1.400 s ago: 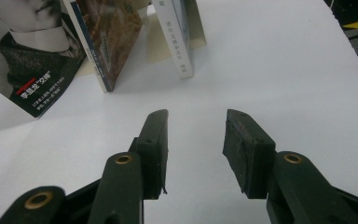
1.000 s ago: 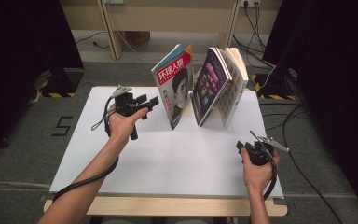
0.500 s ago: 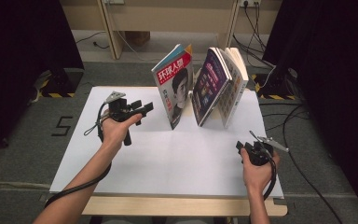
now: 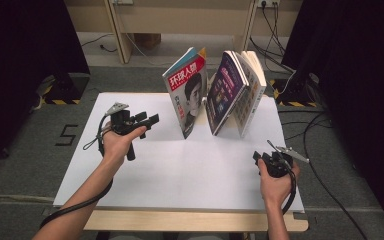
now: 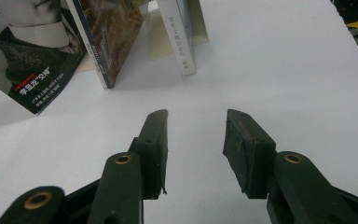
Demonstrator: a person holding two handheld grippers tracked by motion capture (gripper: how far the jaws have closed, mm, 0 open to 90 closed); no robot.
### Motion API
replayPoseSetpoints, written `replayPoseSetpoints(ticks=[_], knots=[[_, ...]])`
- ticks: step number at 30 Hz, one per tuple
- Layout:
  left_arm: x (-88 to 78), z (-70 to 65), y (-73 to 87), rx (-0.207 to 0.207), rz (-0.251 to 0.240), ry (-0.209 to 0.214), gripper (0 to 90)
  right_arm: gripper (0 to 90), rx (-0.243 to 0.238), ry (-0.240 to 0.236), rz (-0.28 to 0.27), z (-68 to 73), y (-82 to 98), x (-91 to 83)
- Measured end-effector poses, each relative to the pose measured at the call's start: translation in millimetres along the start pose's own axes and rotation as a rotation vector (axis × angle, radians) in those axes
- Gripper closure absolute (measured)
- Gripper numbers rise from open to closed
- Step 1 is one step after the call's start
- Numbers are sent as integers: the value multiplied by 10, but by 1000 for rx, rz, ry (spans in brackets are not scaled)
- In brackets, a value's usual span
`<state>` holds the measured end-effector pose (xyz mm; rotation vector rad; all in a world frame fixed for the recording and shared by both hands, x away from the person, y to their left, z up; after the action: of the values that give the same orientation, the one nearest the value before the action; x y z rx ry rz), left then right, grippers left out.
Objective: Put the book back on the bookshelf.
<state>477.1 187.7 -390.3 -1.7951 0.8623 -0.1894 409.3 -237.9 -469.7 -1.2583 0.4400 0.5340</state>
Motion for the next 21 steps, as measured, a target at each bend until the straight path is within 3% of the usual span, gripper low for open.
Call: replayPoseSetpoints(ticks=[21], knots=[[-232, 147, 86, -1, 16, -13, 384, 600, 6, 3, 5, 4, 11, 6]])
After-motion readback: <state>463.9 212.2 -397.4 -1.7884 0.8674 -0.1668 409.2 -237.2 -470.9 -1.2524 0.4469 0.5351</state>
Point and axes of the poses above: each handheld gripper's, and its own axes: x roughly forward along the jaws, y roughly out of its underside, z roughly to its left, the point moved 4 cm from there along x, roughly forward along the jaws, and after that the axes turned 5 degrees about y, right-handed, at the moved point
